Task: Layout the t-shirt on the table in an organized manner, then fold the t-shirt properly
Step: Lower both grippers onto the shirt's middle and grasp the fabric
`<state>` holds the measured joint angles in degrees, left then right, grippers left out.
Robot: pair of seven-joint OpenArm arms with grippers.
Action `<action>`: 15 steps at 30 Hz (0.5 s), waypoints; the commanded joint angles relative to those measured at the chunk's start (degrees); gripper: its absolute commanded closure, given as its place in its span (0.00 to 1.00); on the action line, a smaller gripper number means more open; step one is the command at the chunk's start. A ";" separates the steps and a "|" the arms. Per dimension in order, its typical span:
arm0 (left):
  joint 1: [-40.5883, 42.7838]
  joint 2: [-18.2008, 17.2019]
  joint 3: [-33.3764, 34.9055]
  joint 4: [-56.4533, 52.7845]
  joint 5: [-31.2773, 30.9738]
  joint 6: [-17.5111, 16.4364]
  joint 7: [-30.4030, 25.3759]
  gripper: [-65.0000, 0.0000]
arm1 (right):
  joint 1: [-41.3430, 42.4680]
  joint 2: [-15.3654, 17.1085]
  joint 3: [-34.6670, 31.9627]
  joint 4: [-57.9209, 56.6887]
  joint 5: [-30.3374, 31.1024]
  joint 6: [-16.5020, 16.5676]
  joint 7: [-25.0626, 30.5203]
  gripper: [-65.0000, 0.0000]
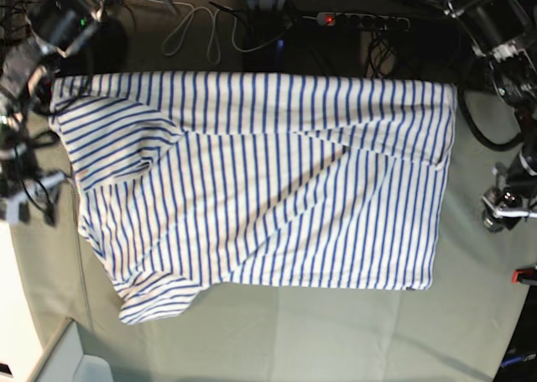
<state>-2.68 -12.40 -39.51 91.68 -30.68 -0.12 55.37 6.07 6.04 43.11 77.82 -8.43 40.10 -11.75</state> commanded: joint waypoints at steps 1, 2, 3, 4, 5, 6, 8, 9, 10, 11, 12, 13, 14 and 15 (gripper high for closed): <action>-1.32 -1.09 -0.27 0.06 0.21 0.25 -0.91 0.50 | 3.03 1.30 -0.17 -1.82 -1.20 -0.10 1.15 0.45; -2.11 -1.09 -0.19 -0.82 0.21 0.25 -0.91 0.50 | 5.58 1.39 -0.43 -4.90 -2.96 -0.10 1.15 0.45; -2.90 -1.09 -0.19 -1.79 0.21 0.25 -0.91 0.50 | 8.22 2.09 -0.52 -8.15 -4.89 -0.10 1.24 0.45; -3.87 -1.09 -0.01 -3.02 0.39 0.25 -1.00 0.50 | 10.68 2.62 -0.70 -11.67 -6.91 -0.10 1.24 0.45; -4.75 -1.09 0.08 -4.25 0.48 0.25 -1.88 0.50 | 12.97 2.88 -0.87 -15.36 -8.41 -0.10 1.24 0.45; -5.45 -1.09 0.17 -5.57 0.65 0.25 -3.37 0.50 | 15.25 3.14 -0.87 -19.05 -9.55 -0.10 1.42 0.45; -6.33 -1.09 0.25 -8.47 0.65 0.25 -7.15 0.50 | 18.59 5.34 -0.78 -25.47 -11.22 -0.10 1.51 0.45; -7.12 -1.35 0.78 -10.49 0.65 0.25 -9.44 0.50 | 20.09 6.13 -0.78 -29.07 -11.93 -0.10 1.59 0.45; -7.83 -1.53 2.10 -12.34 0.74 0.25 -11.55 0.50 | 21.23 6.75 -0.78 -32.06 -12.45 -0.10 1.68 0.45; -8.36 -2.15 3.86 -14.45 0.74 0.25 -14.01 0.50 | 22.37 7.71 -0.87 -35.05 -12.63 -0.10 1.68 0.45; -8.88 -3.29 5.79 -16.65 0.74 0.25 -16.30 0.50 | 23.25 8.68 -0.87 -37.69 -12.72 -0.10 1.68 0.45; -9.32 -4.26 8.25 -19.11 0.74 0.25 -18.76 0.50 | 24.04 9.30 -0.87 -40.15 -12.72 -0.10 1.77 0.45; -10.20 -4.87 10.72 -21.66 0.74 0.25 -21.22 0.50 | 24.84 9.74 -0.87 -42.26 -12.80 -0.10 2.39 0.45; -11.08 -5.40 13.09 -24.29 0.74 0.25 -23.68 0.50 | 25.28 10.09 -0.87 -44.20 -12.80 -0.10 3.88 0.45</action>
<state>-12.45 -17.04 -26.17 66.13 -29.58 0.60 32.51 29.63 15.53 42.35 32.64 -22.13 40.01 -9.41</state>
